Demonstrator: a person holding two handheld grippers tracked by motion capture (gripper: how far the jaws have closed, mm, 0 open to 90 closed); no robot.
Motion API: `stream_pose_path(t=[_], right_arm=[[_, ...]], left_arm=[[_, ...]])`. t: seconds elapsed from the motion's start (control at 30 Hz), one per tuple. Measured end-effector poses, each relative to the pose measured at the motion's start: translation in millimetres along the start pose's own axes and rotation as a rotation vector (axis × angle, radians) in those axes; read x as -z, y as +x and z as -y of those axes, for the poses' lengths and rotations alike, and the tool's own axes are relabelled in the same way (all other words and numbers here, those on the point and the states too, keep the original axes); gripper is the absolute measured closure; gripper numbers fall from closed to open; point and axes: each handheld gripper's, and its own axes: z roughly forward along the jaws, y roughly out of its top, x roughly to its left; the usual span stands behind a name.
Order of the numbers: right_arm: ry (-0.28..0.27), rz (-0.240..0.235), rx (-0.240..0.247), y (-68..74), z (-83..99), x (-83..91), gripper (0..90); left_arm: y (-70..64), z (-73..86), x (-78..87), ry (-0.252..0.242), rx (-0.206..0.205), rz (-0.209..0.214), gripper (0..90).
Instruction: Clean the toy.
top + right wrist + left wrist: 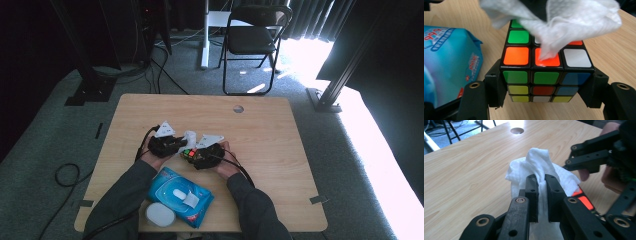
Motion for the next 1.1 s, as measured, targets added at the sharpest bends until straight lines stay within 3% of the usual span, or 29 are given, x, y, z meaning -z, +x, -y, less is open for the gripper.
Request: stream_pose_path(t=[0.37, 0.63, 1.1], right_arm=[[0.007, -0.026, 0.022, 5.2, -1.8, -2.5, 34.1], [0.013, -0.034, 0.025, 7.4, -2.9, -6.6, 34.1], [-0.013, -0.027, -0.025, 0.6, -1.9, -3.9, 34.1]], left_arm=[[-2.4, -2.5, -2.5, 0.015, -0.005, 0.001, 82.1], [-13.6, -6.5, -7.8, 0.036, -0.043, 0.049, 82.1], [-28.3, -11.0, -7.1, 0.031, -0.081, 0.104, 82.2]])
